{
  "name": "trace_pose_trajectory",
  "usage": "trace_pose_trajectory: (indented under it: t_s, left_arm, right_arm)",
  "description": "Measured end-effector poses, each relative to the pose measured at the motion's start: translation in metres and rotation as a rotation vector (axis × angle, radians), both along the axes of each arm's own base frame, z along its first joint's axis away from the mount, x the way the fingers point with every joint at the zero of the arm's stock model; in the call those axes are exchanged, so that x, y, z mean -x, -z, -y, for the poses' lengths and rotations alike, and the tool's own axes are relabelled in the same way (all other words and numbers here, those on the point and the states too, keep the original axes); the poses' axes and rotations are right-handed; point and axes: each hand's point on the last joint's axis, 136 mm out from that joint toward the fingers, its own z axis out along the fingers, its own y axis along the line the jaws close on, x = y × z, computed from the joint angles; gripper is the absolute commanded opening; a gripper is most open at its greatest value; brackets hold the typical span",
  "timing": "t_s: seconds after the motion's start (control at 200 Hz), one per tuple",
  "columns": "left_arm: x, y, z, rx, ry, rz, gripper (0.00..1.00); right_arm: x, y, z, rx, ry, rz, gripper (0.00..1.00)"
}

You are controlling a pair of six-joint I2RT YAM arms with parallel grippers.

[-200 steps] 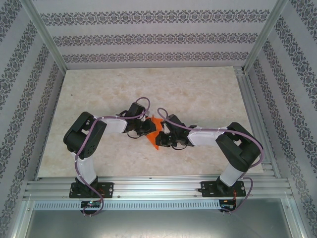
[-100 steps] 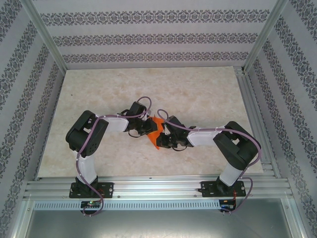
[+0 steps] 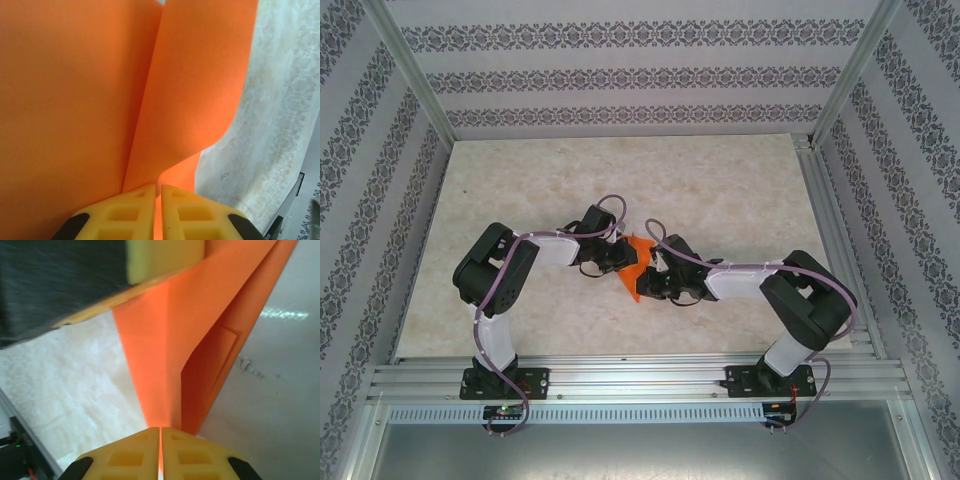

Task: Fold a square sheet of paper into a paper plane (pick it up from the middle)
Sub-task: Fourth fold the wing at the center of the table.

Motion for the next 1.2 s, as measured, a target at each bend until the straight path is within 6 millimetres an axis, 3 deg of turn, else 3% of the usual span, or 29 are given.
trace_pose_trajectory:
  t_s: [0.175,0.479,0.674,0.969,1.203]
  left_arm:
    - [0.000,0.000,0.000,0.000,0.000,0.001,0.14]
    - [0.000,0.000,0.000,-0.001,0.001,0.002,0.14]
    - [0.000,0.000,0.000,-0.002,0.004,0.005,0.13]
    - [0.000,0.000,0.000,-0.004,0.010,0.010,0.13]
    - [0.000,0.000,0.000,-0.005,0.012,0.012,0.13]
  right_arm:
    - [0.002,-0.011,-0.003,-0.060,0.011,0.000,0.10]
    - [0.006,0.016,-0.004,-0.074,0.047,-0.074,0.10]
    - [0.006,0.019,-0.007,-0.103,0.056,-0.083,0.10]
    - [0.006,0.015,-0.007,-0.126,0.069,-0.079,0.10]
    - [0.010,-0.005,-0.011,-0.149,0.053,-0.050,0.10]
